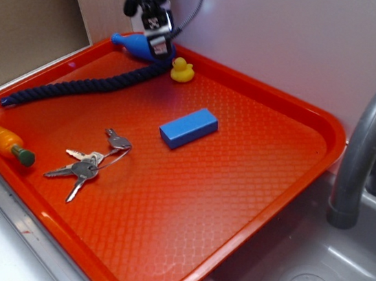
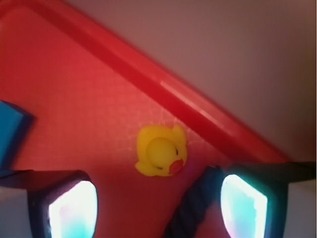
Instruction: Grab the yellow duck.
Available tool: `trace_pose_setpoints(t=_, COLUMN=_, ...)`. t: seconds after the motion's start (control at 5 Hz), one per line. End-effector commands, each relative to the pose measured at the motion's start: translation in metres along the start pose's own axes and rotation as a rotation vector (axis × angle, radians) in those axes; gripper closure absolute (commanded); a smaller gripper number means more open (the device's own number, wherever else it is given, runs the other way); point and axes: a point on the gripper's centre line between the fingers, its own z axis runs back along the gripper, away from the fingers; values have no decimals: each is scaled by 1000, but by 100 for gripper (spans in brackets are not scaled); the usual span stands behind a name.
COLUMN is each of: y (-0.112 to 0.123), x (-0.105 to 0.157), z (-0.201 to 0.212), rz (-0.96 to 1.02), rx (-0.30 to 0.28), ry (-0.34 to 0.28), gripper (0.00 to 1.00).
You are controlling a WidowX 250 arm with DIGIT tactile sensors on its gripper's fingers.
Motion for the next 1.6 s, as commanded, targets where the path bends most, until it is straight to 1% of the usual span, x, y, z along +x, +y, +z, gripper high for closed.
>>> trace_pose_setpoints(t=0.0, y=-41, x=21, z=-19, rz=-120, rx=90, ry=35, gripper=0)
trace_pose_setpoints(t=0.2, y=-37, x=19, z=-26, rz=-59, rx=153, ry=50, gripper=0)
trace_pose_setpoints(t=0.4, y=-35, x=21, z=-27, rz=67, rx=259, ry=24, gripper=100)
trace_pose_setpoints(t=0.6, y=-39, x=21, z=-22, rz=160, rx=286, ry=-24, gripper=100)
trace_pose_setpoints(t=0.8, y=-45, x=16, z=4, rz=243, rx=335, ry=-138, gripper=100)
trace_pose_setpoints(t=1.0, y=-51, x=-2, z=49, rz=295, rx=287, ry=-260, gripper=100)
trace_pose_setpoints(t=1.2, y=-46, x=-8, z=53, rz=390, rx=126, ry=-344, gripper=0)
trace_pose_setpoints(t=1.4, y=-42, x=2, z=29, rz=434, rx=61, ry=-320, gripper=0)
